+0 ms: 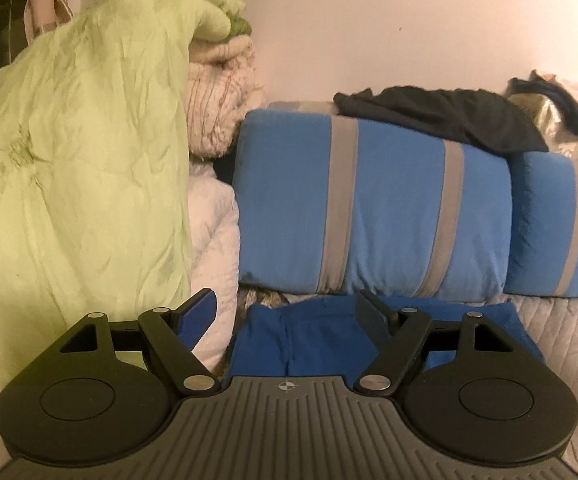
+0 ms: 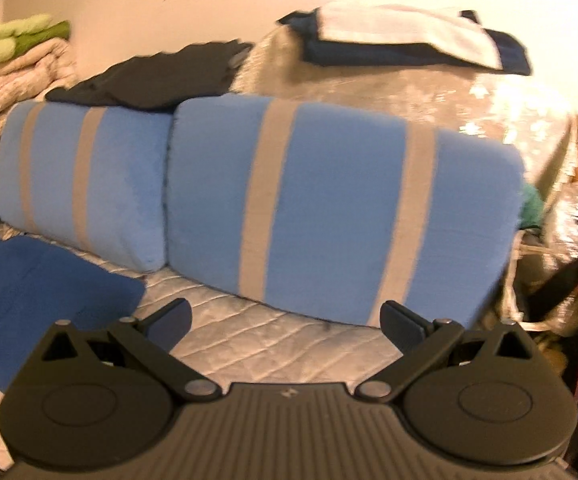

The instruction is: Fold clothes

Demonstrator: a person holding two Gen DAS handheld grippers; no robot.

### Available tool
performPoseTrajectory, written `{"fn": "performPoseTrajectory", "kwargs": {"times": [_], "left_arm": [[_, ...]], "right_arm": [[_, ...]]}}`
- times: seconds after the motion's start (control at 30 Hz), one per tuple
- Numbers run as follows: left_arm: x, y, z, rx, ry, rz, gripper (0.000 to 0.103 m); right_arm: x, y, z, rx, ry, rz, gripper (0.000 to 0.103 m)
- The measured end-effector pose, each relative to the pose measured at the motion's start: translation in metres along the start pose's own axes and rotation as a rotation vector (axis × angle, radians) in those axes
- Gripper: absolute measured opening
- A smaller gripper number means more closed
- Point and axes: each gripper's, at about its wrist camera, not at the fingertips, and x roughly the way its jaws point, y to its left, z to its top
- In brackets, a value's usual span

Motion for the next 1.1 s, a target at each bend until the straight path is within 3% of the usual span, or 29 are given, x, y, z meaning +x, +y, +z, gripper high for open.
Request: {"fn": "performPoseTrajectory", "kwargs": {"times": [0.27, 0.67, 0.93, 1.1], "left_arm": [[-0.022, -0.006, -0.009, 0.040, 0.000, -0.009, 0.076], [-0.064, 0.016, -0.039, -0.044, -0.011, -0.068, 0.076], [-0.096, 0.014, -0.074, -0.033, -0.019, -0.116, 0.076], [-0.104, 0.010, -0.099, 0.001, 0.017, -0.123, 0.076]], "right_arm": [[-0.048, -0.054, -0.021, 0.041, -0.039, -0.035, 0.103], [-0.121, -0.123, -0.069, 0.123, -0.081, -0.095, 0.103], [-0.168, -0.145, -0.116, 0.159, -0.132, -0.017, 0.103], [-0.191, -0.150, -0.144, 0.159, -0.134, -0.005, 0.103]]}}
